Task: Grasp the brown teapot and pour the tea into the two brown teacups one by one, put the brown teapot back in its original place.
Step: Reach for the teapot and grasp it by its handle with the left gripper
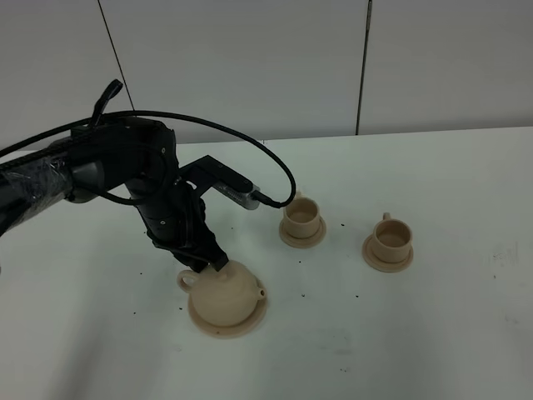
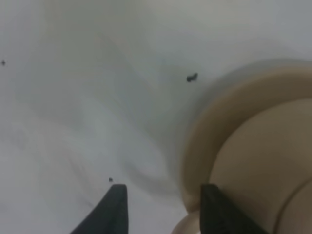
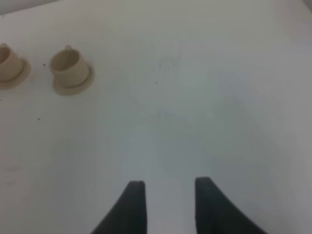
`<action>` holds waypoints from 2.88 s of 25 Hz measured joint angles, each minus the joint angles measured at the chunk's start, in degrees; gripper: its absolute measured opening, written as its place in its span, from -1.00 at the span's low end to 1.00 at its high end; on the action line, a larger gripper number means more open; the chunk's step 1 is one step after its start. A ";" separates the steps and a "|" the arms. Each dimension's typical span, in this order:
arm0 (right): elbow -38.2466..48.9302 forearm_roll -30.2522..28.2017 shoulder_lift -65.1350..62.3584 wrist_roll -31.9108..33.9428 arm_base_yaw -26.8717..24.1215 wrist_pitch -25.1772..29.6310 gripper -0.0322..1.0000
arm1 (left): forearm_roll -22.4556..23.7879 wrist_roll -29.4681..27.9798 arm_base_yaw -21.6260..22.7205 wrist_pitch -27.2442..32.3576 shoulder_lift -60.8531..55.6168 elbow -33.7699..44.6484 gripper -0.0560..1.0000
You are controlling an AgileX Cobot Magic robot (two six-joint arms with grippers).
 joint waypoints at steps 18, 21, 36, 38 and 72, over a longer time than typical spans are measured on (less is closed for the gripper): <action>0.00 0.00 0.00 0.00 0.00 0.00 -0.47 | -0.07 -2.25 0.00 3.09 -0.62 0.00 -0.10; 0.00 0.00 0.00 0.00 0.00 0.00 -0.47 | 0.13 -2.76 0.00 3.49 -0.62 0.00 -0.10; 0.00 0.00 0.00 0.00 0.00 0.00 -0.47 | 8.35 -6.51 -0.10 3.32 -2.42 0.00 -0.10; 0.00 0.00 0.00 0.00 0.00 0.00 -0.47 | 8.81 -3.08 -0.10 2.34 -3.73 0.00 -0.11; 0.00 0.05 0.00 0.00 0.00 0.00 -0.47 | -1.41 32.37 -0.64 15.33 -6.88 0.05 -0.15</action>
